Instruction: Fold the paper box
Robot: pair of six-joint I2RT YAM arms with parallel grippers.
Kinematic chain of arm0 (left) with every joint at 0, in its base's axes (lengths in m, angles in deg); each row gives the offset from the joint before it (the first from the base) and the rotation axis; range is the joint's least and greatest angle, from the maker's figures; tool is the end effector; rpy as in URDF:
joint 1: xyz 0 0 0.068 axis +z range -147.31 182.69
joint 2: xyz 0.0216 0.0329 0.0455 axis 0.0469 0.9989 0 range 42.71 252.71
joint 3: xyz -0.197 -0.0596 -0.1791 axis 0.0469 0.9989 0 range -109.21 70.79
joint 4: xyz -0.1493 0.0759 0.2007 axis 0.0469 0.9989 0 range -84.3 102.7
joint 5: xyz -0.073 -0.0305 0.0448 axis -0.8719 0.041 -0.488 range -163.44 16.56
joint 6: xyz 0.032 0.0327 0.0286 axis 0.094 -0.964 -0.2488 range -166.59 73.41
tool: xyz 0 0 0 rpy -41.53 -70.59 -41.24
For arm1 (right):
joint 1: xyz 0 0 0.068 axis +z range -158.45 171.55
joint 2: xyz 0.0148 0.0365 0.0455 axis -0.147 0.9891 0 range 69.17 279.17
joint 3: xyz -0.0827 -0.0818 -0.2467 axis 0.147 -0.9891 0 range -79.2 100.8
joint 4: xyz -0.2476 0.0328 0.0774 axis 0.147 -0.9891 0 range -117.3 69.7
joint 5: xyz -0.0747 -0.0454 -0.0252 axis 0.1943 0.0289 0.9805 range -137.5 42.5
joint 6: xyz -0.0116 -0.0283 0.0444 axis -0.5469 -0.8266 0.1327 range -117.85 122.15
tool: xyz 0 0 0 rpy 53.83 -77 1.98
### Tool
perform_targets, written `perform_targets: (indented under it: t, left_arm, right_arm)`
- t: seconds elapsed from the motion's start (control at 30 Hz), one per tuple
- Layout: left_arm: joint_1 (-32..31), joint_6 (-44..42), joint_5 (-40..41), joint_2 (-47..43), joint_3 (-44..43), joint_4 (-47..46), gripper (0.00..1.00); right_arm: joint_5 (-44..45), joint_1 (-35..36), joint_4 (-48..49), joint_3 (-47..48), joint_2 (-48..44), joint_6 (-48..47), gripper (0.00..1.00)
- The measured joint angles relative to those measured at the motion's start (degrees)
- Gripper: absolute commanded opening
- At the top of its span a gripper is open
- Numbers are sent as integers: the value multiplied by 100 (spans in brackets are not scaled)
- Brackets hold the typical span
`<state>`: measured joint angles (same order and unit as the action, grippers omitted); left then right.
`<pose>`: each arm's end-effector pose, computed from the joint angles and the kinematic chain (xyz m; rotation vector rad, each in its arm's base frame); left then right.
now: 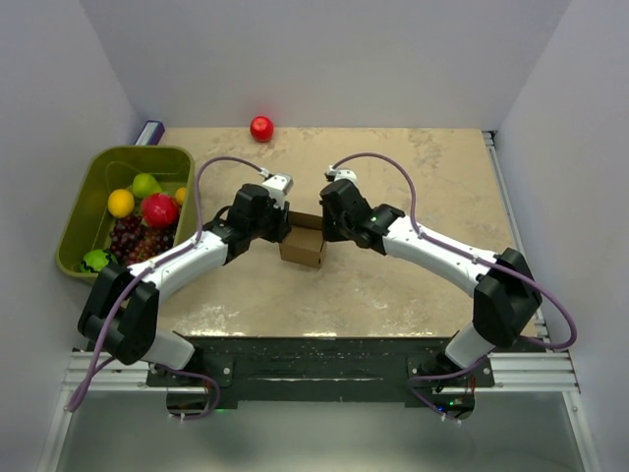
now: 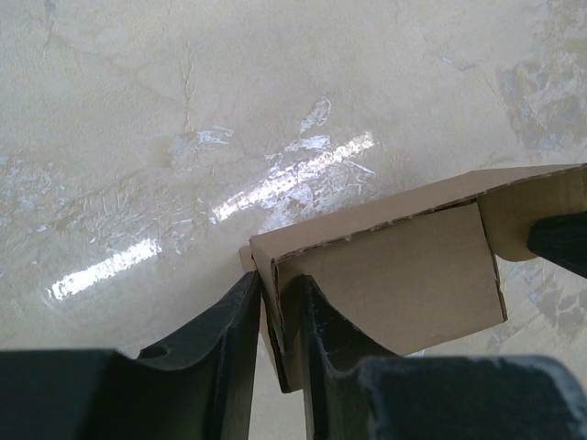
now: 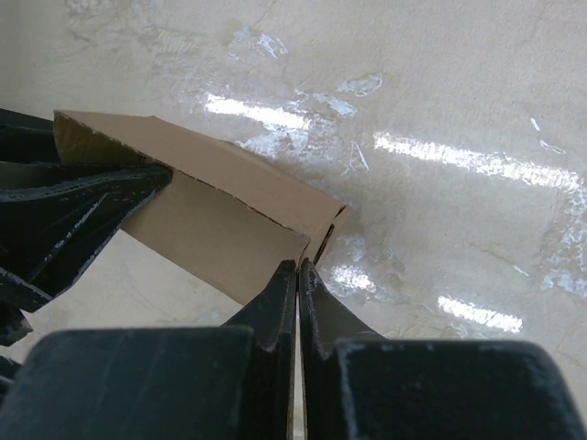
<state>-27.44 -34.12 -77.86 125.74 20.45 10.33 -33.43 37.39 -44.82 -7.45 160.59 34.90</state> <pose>0.2699 -0.1597 0.2274 0.3901 2.2313 -0.4888 0.2537 0.2490 0.2757 -0.1460 2.3438 0.4036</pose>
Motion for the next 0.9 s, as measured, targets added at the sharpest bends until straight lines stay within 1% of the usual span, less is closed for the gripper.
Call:
perform_targets:
  t: [0.57,0.67,0.7,0.77,0.8,0.9]
  left_arm:
    - [-26,0,46,-7,0,17,27]
    - [-28,0,44,-22,0,35,32]
    - [-28,0,44,-31,0,48,38]
    - [-33,7,22,-59,0,83,45]
    - [-46,11,-4,-81,0,107,52]
    - [-105,4,-35,-166,2,201,63]
  right_arm:
    - [632,393,131,-190,-20,175,0]
    - [793,518,92,-205,-20,175,0]
    - [839,553,76,-210,-20,175,0]
    - [905,590,57,-212,-20,179,0]
    - [925,603,50,-212,-20,181,0]
    - [960,623,37,-212,-20,192,0]
